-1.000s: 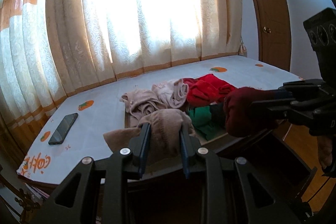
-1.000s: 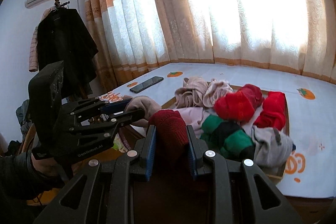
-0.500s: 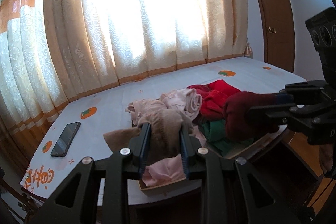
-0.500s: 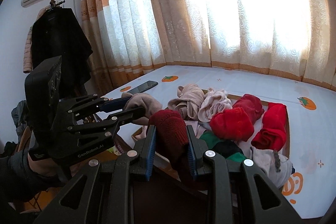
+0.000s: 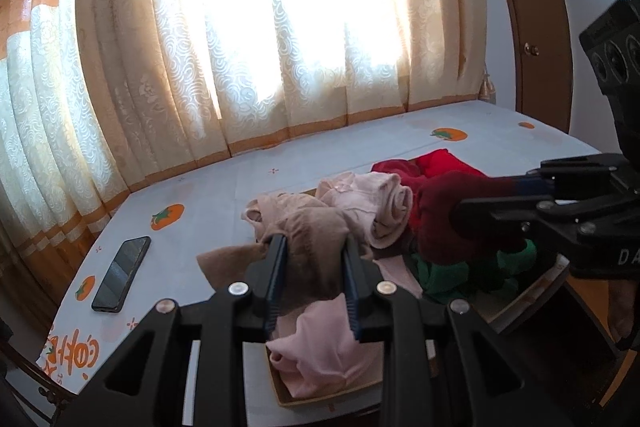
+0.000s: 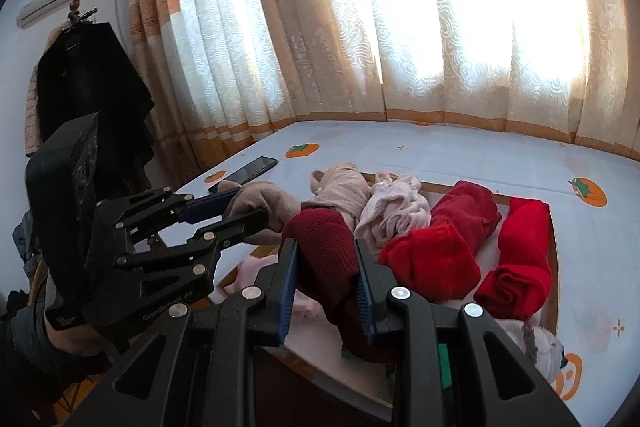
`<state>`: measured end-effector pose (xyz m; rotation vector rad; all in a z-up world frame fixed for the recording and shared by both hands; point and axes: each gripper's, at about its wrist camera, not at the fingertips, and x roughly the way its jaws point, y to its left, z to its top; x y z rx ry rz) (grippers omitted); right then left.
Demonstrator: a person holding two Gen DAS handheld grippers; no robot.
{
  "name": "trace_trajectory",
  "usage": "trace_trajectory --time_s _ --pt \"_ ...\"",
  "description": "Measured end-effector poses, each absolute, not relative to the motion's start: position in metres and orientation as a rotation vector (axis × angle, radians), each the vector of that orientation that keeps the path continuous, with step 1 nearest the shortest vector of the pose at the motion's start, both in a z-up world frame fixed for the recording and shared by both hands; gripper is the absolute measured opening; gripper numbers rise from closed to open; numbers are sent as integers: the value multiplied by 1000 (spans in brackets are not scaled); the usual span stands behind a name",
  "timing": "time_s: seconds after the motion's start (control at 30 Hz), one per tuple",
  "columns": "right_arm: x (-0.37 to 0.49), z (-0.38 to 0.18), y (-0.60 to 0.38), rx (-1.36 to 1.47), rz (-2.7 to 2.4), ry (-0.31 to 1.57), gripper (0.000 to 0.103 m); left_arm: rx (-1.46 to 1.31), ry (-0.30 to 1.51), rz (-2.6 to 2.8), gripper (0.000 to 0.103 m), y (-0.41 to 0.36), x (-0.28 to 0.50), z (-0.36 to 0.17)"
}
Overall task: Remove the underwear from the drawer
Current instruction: 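Carry both socks over the tray beside the pink garments, then lower both socks into the tray and open both tools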
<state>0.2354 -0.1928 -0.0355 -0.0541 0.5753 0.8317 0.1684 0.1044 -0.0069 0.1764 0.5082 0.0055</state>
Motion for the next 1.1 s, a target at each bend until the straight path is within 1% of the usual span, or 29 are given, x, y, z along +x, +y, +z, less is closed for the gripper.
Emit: trace_trajectory --time_s 0.23,0.5,0.6,0.63,0.7,0.8,0.87,0.9,0.93,0.97,1.0,1.03,1.1 --pt "263 -50 -182 -34 789 633 29 164 555 16 25 110 187 -20" --pt "276 -65 -170 -59 767 675 30 126 613 11 25 116 202 -38" --pt "278 -71 -163 -88 757 689 30 127 626 9 29 114 205 -43" --pt "280 -73 -160 -101 749 698 30 126 627 11 34 114 205 -44" --pt "283 -76 -156 -113 745 710 30 125 631 11 37 112 207 -46" --pt "286 -79 -152 -128 740 720 30 134 632 11 40 111 207 -47" --pt "287 -77 -152 -116 738 708 35 137 629 15 49 110 204 -46" --pt "287 -76 -152 -110 740 708 38 139 627 14 51 110 204 -46" --pt "287 -76 -152 -105 744 707 43 141 624 15 58 109 203 -45" --pt "286 -76 -152 -102 746 703 50 144 616 17 66 108 201 -44" --pt "284 -75 -152 -100 748 700 54 147 610 19 69 108 199 -44" --pt "281 -74 -152 -97 754 692 61 155 600 30 70 107 196 -42" --pt "278 -71 -151 -94 752 678 66 158 596 32 72 107 193 -41"
